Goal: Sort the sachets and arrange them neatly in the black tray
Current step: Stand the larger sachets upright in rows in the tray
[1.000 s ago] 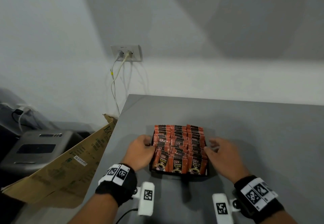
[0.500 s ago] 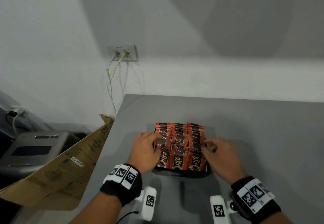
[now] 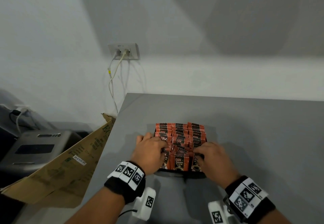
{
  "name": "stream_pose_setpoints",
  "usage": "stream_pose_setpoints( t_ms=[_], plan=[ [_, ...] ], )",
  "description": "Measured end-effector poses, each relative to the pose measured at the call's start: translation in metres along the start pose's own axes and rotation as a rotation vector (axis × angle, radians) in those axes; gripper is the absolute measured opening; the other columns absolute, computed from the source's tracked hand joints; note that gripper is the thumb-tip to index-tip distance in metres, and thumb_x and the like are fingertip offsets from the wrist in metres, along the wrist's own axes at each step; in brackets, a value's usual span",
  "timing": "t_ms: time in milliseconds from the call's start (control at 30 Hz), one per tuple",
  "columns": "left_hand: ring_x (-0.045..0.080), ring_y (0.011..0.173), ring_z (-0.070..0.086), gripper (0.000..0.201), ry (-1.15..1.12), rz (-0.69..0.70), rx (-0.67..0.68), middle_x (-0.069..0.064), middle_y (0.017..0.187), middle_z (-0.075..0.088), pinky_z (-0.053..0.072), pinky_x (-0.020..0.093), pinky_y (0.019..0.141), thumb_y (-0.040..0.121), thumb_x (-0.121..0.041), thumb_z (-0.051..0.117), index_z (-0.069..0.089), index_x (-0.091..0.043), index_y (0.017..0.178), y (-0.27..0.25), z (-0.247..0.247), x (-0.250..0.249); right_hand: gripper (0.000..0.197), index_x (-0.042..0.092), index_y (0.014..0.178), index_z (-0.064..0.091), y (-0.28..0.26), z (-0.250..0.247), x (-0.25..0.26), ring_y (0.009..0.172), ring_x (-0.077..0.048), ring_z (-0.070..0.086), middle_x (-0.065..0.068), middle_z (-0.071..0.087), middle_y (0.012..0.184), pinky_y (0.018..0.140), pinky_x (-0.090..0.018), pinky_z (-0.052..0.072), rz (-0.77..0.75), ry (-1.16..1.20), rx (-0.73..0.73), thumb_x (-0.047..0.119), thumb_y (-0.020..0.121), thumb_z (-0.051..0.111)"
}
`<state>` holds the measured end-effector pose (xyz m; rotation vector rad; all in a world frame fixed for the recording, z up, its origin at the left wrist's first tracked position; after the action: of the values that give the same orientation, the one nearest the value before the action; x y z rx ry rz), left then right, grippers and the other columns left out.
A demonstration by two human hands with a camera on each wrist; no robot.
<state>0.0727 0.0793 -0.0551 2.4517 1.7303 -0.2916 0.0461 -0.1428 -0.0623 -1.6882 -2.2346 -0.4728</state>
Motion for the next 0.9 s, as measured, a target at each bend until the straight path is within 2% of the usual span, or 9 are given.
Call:
stream_pose_setpoints(
  t_ms=[233,333,400,500,567,633,700,767,900],
  plan=[
    [0.010,0.114,0.039,0.038,-0.103,0.010,0.043,-0.020,0.124,0.056,0.032,0.034,0.098,0.084,-0.033,0.056,0.061,-0.037,0.122,-0.008,0.001,-0.007,0.020,0.027,0.102,0.077,-0.003,0.003,0.002,0.093,-0.007,0.055,0.014,0.066,0.098,0.088,-0.026,0.039,-0.022,0.066,-0.088,0.023,0.083,0.076],
    [0.010,0.113,0.039,0.036,-0.205,0.028,0.063,-0.016,0.123,0.056,0.037,0.035,0.103,0.084,-0.037,0.060,0.065,-0.035,0.120,-0.010,0.005,-0.012,0.016,0.035,0.097,0.076,-0.002,0.009,0.009,0.095,-0.008,0.054,0.019,0.059,0.094,0.089,-0.031,0.044,-0.076,0.031,-0.042,0.039,0.081,0.071],
    [0.007,0.115,0.037,0.040,-0.275,0.019,0.024,-0.014,0.125,0.053,0.038,0.029,0.104,0.082,-0.032,0.062,0.063,-0.031,0.122,-0.012,0.001,-0.013,0.014,0.035,0.093,0.076,-0.002,0.011,0.011,0.093,-0.009,0.053,0.019,0.058,0.092,0.086,-0.035,0.047,-0.077,0.009,-0.041,0.040,0.081,0.071],
    [0.004,0.123,0.031,0.045,-0.399,-0.117,-0.075,-0.015,0.131,0.042,0.031,0.021,0.105,0.085,-0.026,0.062,0.055,-0.028,0.130,-0.018,-0.007,-0.005,0.019,0.027,0.103,0.075,-0.006,0.001,0.002,0.097,-0.010,0.051,0.013,0.060,0.098,0.087,-0.029,0.043,0.040,0.072,-0.154,0.031,0.084,0.076],
    [0.006,0.123,0.037,0.049,-0.517,-0.276,-0.091,-0.014,0.130,0.043,0.036,0.026,0.106,0.091,-0.024,0.061,0.047,-0.027,0.137,-0.023,-0.009,0.003,0.021,0.022,0.111,0.072,-0.011,-0.008,-0.007,0.099,-0.012,0.054,0.009,0.060,0.102,0.087,-0.026,0.043,0.189,0.160,-0.199,0.026,0.090,0.071],
    [0.011,0.121,0.050,0.048,-0.620,-0.389,-0.036,-0.009,0.128,0.051,0.045,0.026,0.101,0.093,-0.017,0.059,0.048,-0.024,0.139,-0.025,-0.007,0.009,0.010,0.025,0.105,0.068,-0.014,-0.011,-0.015,0.091,-0.008,0.060,0.009,0.063,0.097,0.081,-0.022,0.048,0.330,0.241,-0.126,0.023,0.096,0.062],
    [0.008,0.108,0.060,0.035,-0.677,-0.388,0.003,-0.015,0.112,0.060,0.046,0.008,0.082,0.092,-0.007,0.057,0.057,-0.029,0.119,-0.024,-0.004,0.010,0.012,0.027,0.095,0.067,-0.016,-0.007,-0.019,0.083,-0.002,0.063,0.009,0.069,0.093,0.075,-0.020,0.053,0.424,0.285,-0.050,0.021,0.099,0.057],
    [-0.004,0.094,0.059,0.037,-0.695,-0.358,0.010,-0.024,0.098,0.059,0.042,0.001,0.067,0.092,-0.002,0.056,0.055,-0.036,0.106,-0.022,-0.005,0.011,0.019,0.026,0.096,0.071,-0.016,-0.004,-0.021,0.079,-0.001,0.067,0.009,0.073,0.092,0.068,-0.016,0.053,0.471,0.308,-0.037,0.017,0.100,0.054],
    [-0.001,0.097,0.061,0.038,-0.724,-0.355,0.021,-0.019,0.102,0.064,0.048,0.012,0.078,0.091,-0.003,0.058,0.058,-0.035,0.112,-0.017,-0.002,0.013,0.025,0.023,0.093,0.074,-0.014,-0.011,-0.013,0.072,0.005,0.065,0.012,0.070,0.082,0.056,-0.006,0.045,0.519,0.341,-0.069,0.011,0.100,0.053]
  ],
)
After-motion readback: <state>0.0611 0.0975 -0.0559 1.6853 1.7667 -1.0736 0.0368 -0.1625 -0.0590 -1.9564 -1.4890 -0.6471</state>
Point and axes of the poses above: each hand's wrist, its own y-axis towards the middle knuckle, its own z-axis out of the palm, x = y × z, the point moved 3 cm from there along y, towards the middle knuckle
